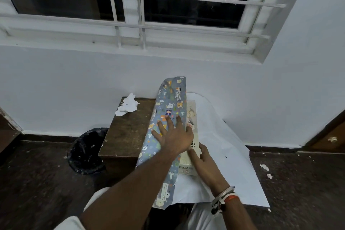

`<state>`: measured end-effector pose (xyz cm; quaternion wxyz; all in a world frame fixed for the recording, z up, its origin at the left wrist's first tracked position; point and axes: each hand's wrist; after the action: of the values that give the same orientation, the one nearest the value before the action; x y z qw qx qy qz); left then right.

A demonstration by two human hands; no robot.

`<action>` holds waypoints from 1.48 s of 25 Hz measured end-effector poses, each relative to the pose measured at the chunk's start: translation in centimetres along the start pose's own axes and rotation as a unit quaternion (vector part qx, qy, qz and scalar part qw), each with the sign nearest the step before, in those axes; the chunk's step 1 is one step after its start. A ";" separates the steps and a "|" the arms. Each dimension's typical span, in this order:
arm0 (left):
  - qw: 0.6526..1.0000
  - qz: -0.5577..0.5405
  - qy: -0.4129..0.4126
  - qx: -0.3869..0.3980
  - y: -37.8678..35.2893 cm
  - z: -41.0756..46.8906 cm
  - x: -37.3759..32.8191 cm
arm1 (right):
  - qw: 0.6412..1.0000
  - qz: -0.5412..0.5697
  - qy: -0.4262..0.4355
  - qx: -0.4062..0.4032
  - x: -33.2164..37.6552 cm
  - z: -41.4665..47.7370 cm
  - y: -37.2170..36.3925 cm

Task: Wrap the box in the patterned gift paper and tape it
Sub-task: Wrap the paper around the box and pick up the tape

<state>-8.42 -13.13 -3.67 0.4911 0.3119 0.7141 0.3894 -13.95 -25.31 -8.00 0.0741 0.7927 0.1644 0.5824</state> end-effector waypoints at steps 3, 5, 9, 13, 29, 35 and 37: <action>0.999 0.006 -0.048 0.014 1.6 0.3 1.7 | 0.995 -0.089 0.031 -0.041 0.7 1.2 0.8; 0.995 0.013 -0.093 0.014 2.9 1.0 3.3 | 0.977 -0.168 0.069 -0.114 1.9 2.2 0.8; 0.985 0.075 -0.153 0.013 4.9 2.7 6.3 | 0.956 -0.171 0.178 -0.158 6.5 5.3 -0.9; 0.963 0.138 -0.230 -0.015 6.0 3.5 7.1 | 0.976 -0.108 0.133 -0.135 11.6 10.4 -2.2; 0.947 0.146 -0.286 -0.025 5.7 5.6 8.1 | 0.969 -0.095 -0.007 -0.226 15.8 24.0 0.2; 0.958 0.017 -0.281 -0.056 4.2 4.7 10.2 | 0.980 -0.093 0.045 -0.171 11.5 13.3 1.3; 0.955 -0.104 -0.272 -0.048 3.0 4.1 11.4 | 0.988 -0.074 -0.006 -0.134 7.4 8.3 2.1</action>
<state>-8.05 -1.16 -7.17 0.7193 0.3059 0.5623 0.2699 -3.72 -24.05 -3.29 0.2231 0.7646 0.1427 0.5876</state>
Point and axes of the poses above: each hand's wrist, its own z-axis towards the middle knuckle, its own y-axis out of the back of the hand, x = y × z, and after that the axes turned 1 degree about -y, right-handed
